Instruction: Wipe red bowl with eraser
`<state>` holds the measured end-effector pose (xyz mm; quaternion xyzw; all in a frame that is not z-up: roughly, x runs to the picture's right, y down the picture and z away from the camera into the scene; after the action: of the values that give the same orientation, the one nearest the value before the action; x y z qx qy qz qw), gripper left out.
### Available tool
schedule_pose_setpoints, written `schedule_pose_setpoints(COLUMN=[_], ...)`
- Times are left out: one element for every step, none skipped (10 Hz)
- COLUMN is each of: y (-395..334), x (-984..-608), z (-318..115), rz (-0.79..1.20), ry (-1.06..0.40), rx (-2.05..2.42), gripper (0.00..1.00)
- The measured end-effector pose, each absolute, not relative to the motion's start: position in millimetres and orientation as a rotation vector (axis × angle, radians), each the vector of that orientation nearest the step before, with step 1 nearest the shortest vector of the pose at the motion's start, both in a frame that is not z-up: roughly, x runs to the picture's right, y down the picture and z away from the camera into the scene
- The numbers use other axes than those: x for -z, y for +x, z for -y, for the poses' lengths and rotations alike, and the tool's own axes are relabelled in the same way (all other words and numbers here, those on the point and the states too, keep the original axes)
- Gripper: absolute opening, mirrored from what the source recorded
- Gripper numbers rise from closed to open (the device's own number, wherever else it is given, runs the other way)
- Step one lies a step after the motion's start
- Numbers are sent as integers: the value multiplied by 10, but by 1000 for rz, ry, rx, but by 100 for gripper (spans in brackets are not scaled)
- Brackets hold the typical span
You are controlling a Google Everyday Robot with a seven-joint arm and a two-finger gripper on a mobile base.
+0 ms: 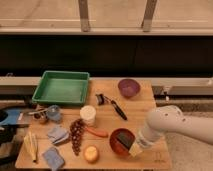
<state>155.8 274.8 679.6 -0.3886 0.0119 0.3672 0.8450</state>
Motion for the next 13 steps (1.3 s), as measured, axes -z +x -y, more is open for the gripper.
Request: schedule_pose_setpoints(y=[1554, 1524, 1493, 1407, 1316, 1273, 1214, 1147, 1109, 1096, 1128, 1200, 1272], x=[-6805, -6831, -6844, -6855, -6850, -6823, -6781, -6736, -6699, -6671, -6644, -6618, -6605], z=[-2706, -2630, -2595, -2545, -2516, -2525, -2544, -2581, -2644, -2721, -2795, -2860, -2892], rz=[-27, -23, -19, -9, 2, 7, 19, 30, 36, 37, 31, 18, 4], ry=[-816, -806, -802, -800, -799, -799, -797, -800, -808, -818, -826, -831, -830], rx=[-768, -757, -746, -726, -704, -688, -670, -654, -646, -646, -656, -674, -693], gripper=[0, 0, 0, 0, 0, 0, 0, 0, 0, 0, 0, 0, 0])
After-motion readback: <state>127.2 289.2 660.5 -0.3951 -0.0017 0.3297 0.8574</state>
